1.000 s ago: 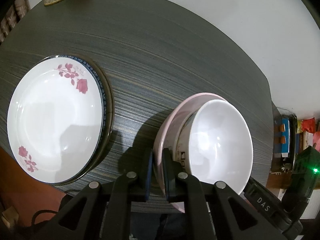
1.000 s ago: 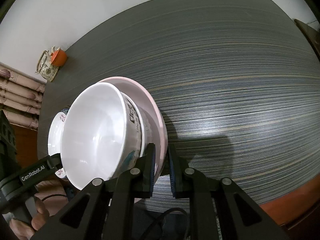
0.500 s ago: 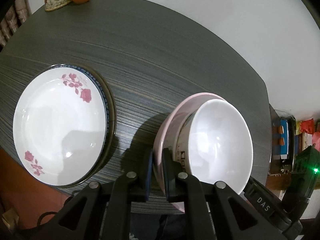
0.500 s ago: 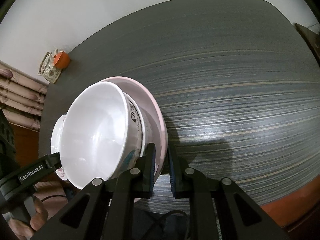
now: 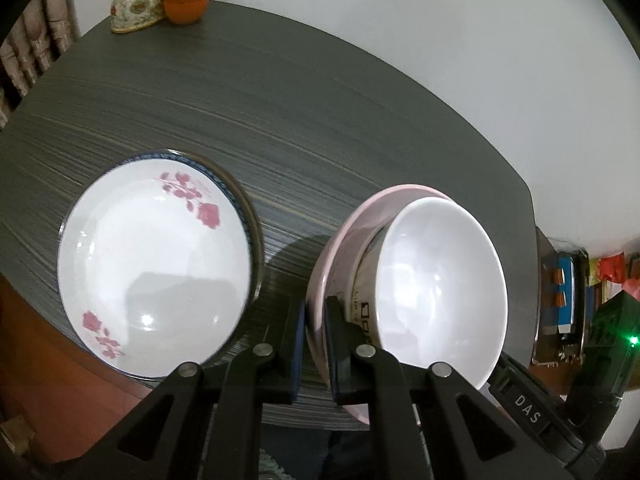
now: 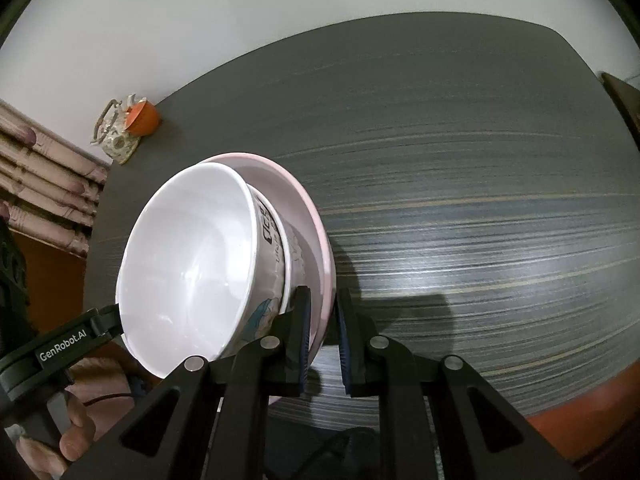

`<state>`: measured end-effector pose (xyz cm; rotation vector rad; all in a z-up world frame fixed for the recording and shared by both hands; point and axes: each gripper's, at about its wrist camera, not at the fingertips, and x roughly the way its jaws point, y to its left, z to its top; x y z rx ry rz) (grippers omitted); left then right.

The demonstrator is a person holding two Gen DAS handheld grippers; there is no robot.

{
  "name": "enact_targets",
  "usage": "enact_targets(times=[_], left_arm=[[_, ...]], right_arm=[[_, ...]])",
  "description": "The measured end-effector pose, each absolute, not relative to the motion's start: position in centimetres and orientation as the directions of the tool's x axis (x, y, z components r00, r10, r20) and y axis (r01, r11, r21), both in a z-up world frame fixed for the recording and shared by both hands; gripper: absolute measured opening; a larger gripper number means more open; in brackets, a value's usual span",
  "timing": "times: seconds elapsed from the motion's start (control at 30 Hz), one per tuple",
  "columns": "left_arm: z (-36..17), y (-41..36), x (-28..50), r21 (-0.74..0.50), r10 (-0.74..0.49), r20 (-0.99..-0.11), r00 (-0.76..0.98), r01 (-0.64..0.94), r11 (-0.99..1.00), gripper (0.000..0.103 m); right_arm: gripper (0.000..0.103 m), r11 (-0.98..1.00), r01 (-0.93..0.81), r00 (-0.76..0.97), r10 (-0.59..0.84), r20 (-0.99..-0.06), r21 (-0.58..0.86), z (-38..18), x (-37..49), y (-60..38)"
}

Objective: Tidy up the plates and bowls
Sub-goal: 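Lift and carry the nested bowl stack with both grippers over the plate stack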

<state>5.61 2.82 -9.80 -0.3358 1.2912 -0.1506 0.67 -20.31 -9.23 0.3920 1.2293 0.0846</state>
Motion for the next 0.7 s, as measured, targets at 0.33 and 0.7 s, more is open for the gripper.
enact_targets(times=[0.33, 0.7], left_arm=[[-8.3, 6.0, 5.2, -0.323, -0.267, -0.909, 0.319, -0.138, 0.936, 0.008], [-7.7, 10.9, 4.5, -0.304, -0.212, -0.911, 0.353, -0.229, 0.925, 0.008]], right_arm=[[0.014, 0.937, 0.077, 0.352, 0.293, -0.889, 0.339, -7.5, 0.5, -17.2], [0.014, 0.939, -0.015, 0.336, 0.329, -0.883, 0.344, -6.3, 0.8, -12.3]])
